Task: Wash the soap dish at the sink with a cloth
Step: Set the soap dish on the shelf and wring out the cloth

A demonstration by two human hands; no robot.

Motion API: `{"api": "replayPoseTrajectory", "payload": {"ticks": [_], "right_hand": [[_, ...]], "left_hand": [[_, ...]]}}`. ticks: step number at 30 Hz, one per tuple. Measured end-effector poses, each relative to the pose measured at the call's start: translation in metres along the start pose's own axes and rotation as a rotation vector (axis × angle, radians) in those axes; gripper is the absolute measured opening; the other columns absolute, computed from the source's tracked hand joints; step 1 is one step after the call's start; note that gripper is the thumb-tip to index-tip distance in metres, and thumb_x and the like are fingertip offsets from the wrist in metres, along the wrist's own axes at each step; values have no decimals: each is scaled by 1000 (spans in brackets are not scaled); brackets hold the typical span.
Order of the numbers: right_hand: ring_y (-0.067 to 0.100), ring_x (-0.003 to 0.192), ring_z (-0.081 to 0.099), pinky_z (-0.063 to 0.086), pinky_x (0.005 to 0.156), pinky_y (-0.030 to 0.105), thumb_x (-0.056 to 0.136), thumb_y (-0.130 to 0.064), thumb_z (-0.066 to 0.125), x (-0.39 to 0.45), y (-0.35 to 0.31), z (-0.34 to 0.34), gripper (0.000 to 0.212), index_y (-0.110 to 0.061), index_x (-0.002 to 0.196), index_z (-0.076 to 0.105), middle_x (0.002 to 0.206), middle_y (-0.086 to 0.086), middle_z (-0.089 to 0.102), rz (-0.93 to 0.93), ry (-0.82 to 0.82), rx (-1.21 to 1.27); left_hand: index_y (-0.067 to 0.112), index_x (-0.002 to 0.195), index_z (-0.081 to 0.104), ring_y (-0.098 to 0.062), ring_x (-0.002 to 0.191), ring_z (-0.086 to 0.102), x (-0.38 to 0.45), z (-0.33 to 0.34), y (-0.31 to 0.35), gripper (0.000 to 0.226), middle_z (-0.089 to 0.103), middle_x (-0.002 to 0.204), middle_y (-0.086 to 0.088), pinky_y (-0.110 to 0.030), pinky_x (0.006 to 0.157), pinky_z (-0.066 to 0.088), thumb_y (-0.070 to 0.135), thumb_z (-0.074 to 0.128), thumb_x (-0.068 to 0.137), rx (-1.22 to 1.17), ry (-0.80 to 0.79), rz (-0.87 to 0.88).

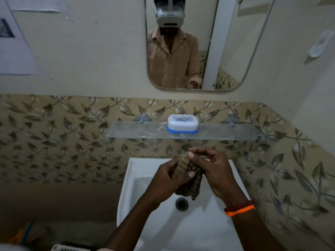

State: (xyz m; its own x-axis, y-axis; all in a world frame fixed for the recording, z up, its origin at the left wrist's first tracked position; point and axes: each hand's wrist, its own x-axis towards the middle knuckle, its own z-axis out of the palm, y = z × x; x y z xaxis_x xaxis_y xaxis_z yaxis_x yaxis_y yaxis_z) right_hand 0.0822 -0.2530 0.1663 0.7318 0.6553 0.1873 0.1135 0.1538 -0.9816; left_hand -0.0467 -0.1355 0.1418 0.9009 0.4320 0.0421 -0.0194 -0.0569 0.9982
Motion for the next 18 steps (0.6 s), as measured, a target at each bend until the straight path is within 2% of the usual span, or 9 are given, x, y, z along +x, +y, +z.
{"api": "replayPoseTrajectory", "payload": {"ticks": [2,4,6,8,11,13,16,18], "right_hand": [[26,98,72,57,87,42,75,-27,83,-9,3,0,27,-15,98,77,99,9,77,2,-33,29],[26,99,72,57,89,39,73,-27,84,-15,5,-2,29,-14,99,77,100,9,77,6,-66,58],[23,100,72,58,89,34,74,-23,82,-20,5,-3,26,-16,98,78,100,8,78,11,-89,72],[19,99,72,59,85,28,77,-18,81,-25,5,-2,21,-19,98,78,99,3,78,9,-100,32],[10,83,72,56,65,19,79,-17,81,-36,8,3,17,-24,94,77,89,-2,77,30,23,-48],[15,72,71,54,57,20,80,-22,81,-50,10,8,10,-21,88,74,81,1,76,52,107,-21],[15,78,73,56,58,20,82,-18,78,-78,16,19,7,-21,88,75,82,-1,76,51,-38,-40],[8,87,72,56,62,18,79,-21,81,-94,17,26,23,-26,100,74,94,-8,76,55,-153,-57]], "left_hand": [[13,100,70,-19,71,71,-11,-5,-3,21,77,87,-9,-27,58,52,29,78,89,43,81,22],[8,89,66,-22,64,65,-22,-8,-2,24,71,77,-12,-34,56,49,28,80,87,95,143,26],[16,86,69,-16,77,69,-32,-10,1,25,73,83,0,-33,68,53,37,82,80,227,210,61],[23,87,72,-10,89,71,-39,-11,5,24,74,89,6,-27,82,55,41,83,76,356,265,127],[22,79,69,-13,76,73,-48,-3,5,17,74,78,2,-29,67,58,29,84,79,305,370,128],[20,78,69,-16,75,75,-54,6,4,16,76,77,0,-39,67,61,28,83,80,224,505,51],[18,79,72,-22,76,77,-62,11,3,16,78,78,-3,-43,67,63,29,84,80,55,633,-44],[15,81,75,-27,78,78,-66,13,7,13,79,78,-7,-41,66,64,26,83,82,-54,644,-101]]}}
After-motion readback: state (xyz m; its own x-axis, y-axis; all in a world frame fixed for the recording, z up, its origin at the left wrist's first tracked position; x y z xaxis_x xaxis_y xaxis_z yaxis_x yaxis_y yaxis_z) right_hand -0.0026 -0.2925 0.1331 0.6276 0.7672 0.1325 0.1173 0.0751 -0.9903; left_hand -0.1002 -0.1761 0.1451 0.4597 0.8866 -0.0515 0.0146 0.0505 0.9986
